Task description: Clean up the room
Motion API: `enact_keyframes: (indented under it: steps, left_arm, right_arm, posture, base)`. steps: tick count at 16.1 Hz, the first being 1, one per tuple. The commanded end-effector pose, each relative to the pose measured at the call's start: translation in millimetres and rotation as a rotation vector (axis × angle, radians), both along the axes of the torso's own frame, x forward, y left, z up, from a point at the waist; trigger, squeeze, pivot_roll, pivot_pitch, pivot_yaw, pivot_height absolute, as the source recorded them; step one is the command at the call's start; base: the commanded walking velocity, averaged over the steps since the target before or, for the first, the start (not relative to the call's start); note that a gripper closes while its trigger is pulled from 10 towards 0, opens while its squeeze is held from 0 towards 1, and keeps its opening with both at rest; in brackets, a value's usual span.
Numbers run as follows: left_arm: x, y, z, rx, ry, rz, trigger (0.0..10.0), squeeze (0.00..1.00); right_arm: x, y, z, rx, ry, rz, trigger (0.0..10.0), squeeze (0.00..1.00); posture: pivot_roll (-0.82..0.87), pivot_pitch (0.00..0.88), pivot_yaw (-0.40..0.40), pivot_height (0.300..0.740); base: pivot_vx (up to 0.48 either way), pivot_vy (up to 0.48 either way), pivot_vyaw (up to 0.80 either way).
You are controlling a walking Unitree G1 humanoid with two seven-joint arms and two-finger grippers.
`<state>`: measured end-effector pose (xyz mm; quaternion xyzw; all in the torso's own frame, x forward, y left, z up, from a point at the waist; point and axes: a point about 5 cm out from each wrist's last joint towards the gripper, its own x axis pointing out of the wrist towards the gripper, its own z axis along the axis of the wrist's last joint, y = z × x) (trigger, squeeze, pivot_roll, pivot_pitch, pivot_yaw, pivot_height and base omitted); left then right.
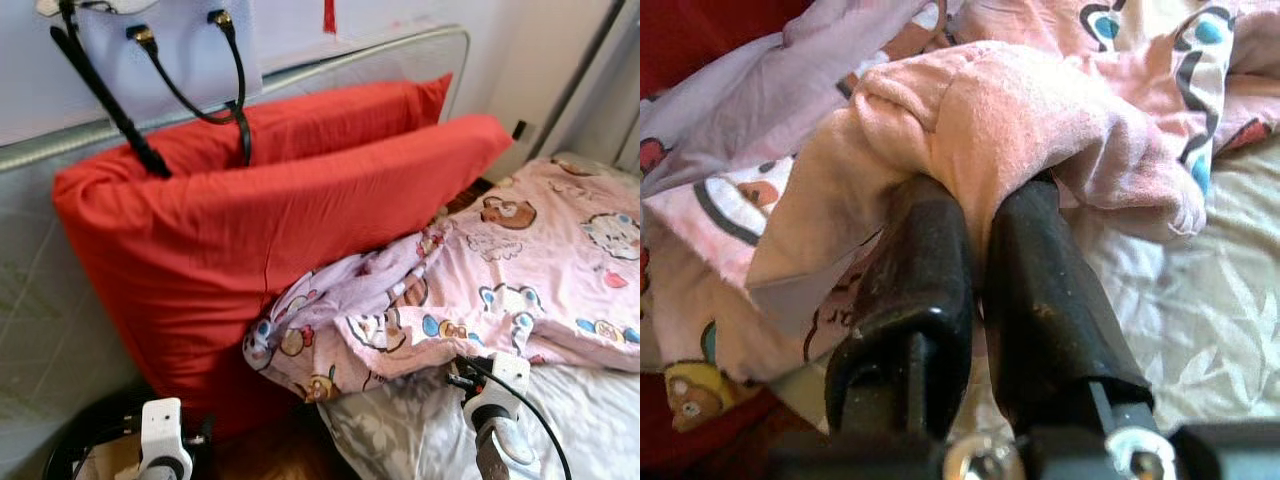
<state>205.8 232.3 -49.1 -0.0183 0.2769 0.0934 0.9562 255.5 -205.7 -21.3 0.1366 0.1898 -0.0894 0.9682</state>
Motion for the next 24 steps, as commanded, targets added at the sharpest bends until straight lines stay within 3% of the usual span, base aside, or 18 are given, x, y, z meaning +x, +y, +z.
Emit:
enact_keyframes:
  steps: [1, 4, 10, 24]
  left_arm:
    - [-11.6, 1.9, -7, 0.008, 0.048, 0.005, 10.0, 0.0]
    - [-13.8, 1.1, -10, -0.001, 0.069, 0.001, 10.0, 0.0]
    - [-35.9, -5.4, -27, -0.03, 0.208, -0.013, 10.0, 0.0]
    - [-36.4, -10.1, -28, -0.021, 0.211, -0.045, 10.0, 0.0]
  right_arm:
    - [-3.0, -2.8, -1, -0.001, 0.003, -0.017, 10.0, 0.0]
    - [-2.8, -1.6, -1, 0.002, -0.001, -0.014, 10.0, 0.0]
    - [-4.8, 3.4, -2, 0.009, -0.015, -0.002, 10.0, 0.0]
    - [-4.3, 6.4, -2, -0.012, -0.009, 0.009, 10.0, 0.0]
  posture:
    - [0.03, 0.0, -0.034, 0.74]
    - [0.03, 0.0, -0.037, 0.74]
    - [0.01, 0.0, -0.027, 0.74]
    - [0.03, 0.0, -0.036, 0.74]
  base:
    - [0.0, 0.0, 0.0]
    - [0.0, 0.0, 0.0]
    - [0.0, 0.0, 0.0]
    - [0.0, 0.0, 0.0]
